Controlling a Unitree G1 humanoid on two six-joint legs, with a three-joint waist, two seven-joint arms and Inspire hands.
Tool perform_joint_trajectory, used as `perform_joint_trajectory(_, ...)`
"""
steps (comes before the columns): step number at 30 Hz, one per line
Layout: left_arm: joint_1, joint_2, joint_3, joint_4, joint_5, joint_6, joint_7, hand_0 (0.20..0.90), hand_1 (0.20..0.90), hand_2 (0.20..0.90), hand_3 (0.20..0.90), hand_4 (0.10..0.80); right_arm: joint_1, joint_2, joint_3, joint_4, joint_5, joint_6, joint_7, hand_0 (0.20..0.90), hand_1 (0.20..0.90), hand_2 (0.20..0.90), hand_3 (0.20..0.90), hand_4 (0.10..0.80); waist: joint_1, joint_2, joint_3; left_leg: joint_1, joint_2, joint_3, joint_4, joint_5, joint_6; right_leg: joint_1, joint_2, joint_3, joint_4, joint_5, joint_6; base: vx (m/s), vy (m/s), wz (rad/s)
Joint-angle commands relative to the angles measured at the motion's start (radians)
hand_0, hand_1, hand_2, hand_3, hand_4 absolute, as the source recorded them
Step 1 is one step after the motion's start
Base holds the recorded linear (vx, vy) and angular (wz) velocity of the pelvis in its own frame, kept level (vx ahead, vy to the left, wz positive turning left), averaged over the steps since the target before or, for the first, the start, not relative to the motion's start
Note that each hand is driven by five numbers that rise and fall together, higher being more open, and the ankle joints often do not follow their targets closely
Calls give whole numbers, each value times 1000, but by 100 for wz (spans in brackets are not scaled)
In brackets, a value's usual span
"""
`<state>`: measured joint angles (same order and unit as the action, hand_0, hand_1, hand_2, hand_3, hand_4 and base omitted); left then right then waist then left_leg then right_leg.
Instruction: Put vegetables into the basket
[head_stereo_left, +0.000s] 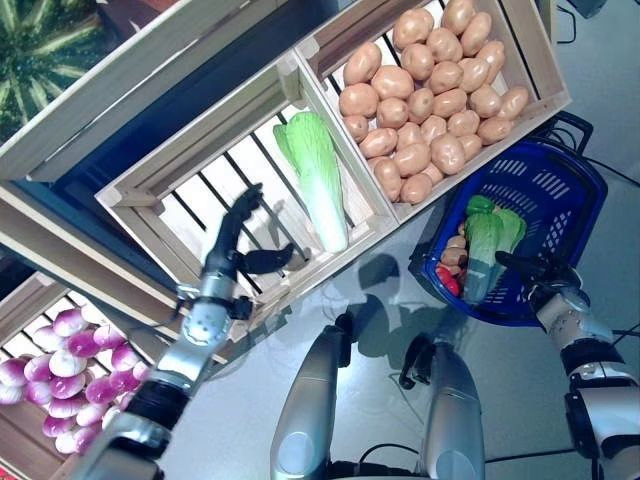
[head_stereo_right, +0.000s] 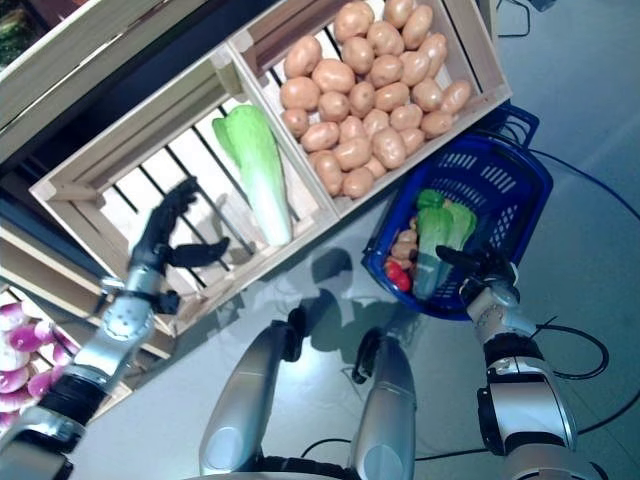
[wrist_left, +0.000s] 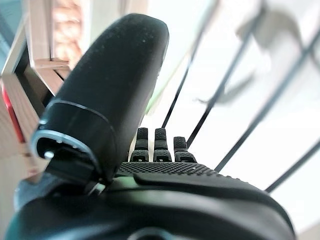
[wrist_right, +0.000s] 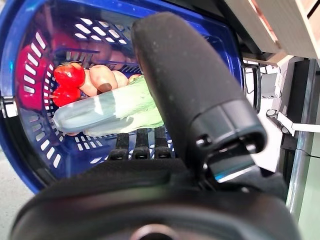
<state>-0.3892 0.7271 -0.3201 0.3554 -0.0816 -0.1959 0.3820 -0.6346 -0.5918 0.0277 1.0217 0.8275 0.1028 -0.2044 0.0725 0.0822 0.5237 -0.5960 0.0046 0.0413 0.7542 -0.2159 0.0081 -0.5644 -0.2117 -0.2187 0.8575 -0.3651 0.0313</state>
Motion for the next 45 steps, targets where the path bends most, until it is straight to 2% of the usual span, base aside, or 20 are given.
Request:
perform_joint_trajectory(1, -165, 139, 28, 10, 269, 49, 132, 900, 900, 900, 900, 800, -16, -109, 59, 4, -61, -96, 71, 900, 900, 900, 900, 800, -31, -13, -31, 90, -20, 57, -116, 29, 49, 50, 32, 21, -130, 155, -59, 22, 80, -22)
perform_joint_trajectory(5, -254, 224, -62, 116, 399, 113, 170, 900, 900, 900, 900, 800, -15, -143, 90, -11, -79, -94, 99, 900, 900, 900, 900, 800, -62, -7, -29, 76, -10, 80, -119, 39, 42, 20, 44, 48, -127, 159, -62, 14, 76, -19)
perform_joint_trajectory(8, -340, 245, -142, 204, 520, 123, 213, 900, 900, 900, 900, 800, -31, -171, 133, -22, -133, -125, 117, 900, 900, 900, 900, 800, -86, 0, -18, 62, -4, 99, -119, 41, 38, -8, 49, 69, -118, 157, -64, 15, 93, -26)
perform_joint_trajectory(11, -414, 254, -224, 263, 633, 148, 231, 900, 900, 900, 900, 800, -57, -179, 166, -103, -59, -197, 131, 900, 900, 900, 900, 800, -111, 5, -8, 45, 0, 114, -107, 36, 36, -40, 54, 90, -97, 149, -68, 30, 87, -17)
perform_joint_trajectory(14, -436, 243, -262, 309, 701, 160, 224, 900, 900, 900, 900, 800, -34, -140, 152, -212, -30, -280, 108, 900, 900, 900, 900, 800, -131, 5, -5, 21, 7, 127, -94, 30, 36, -75, 64, 110, -82, 147, -68, 30, 78, -12)
perform_joint_trajectory(15, -444, 233, -283, 325, 757, 177, 214, 900, 900, 900, 900, 800, -9, -109, 151, -302, -24, -308, 80, 900, 900, 900, 900, 800, -146, 3, -5, 3, 11, 134, -91, 30, 35, -98, 71, 122, -79, 148, -67, 33, 94, -27)
perform_joint_trajectory(21, -487, 233, -369, 397, 893, 181, 177, 900, 900, 900, 900, 800, 98, -27, 150, -561, -64, -356, 74, 900, 900, 900, 900, 800, -196, -6, -4, -55, 31, 162, -91, 28, 36, -167, 99, 160, -90, 160, -60, 25, 59, -23)
perform_joint_trajectory(27, -484, 254, -410, 377, 909, 137, 139, 900, 900, 900, 900, 800, 149, -20, 130, -671, -39, -360, 62, 900, 900, 900, 900, 800, -213, -1, -4, -100, 37, 175, -89, 26, 35, -217, 113, 179, -98, 169, -55, 17, 38, -9)
perform_joint_trajectory(36, -454, 262, -440, 333, 925, 103, 59, 900, 900, 900, 900, 800, 130, -38, 101, -611, 59, -379, 38, 900, 900, 900, 900, 800, -194, 8, -4, -149, 35, 177, -73, 19, 39, -259, 103, 168, -93, 174, -51, -1, 12, -2)
perform_joint_trajectory(45, -514, 279, -503, 274, 933, 1, -7, 900, 900, 900, 900, 800, 114, -18, 123, -616, 83, -386, 14, 900, 900, 900, 900, 800, -181, -1, -4, -199, 34, 167, -66, 17, 47, -300, 98, 152, -89, 185, -44, -15, 0, 4)
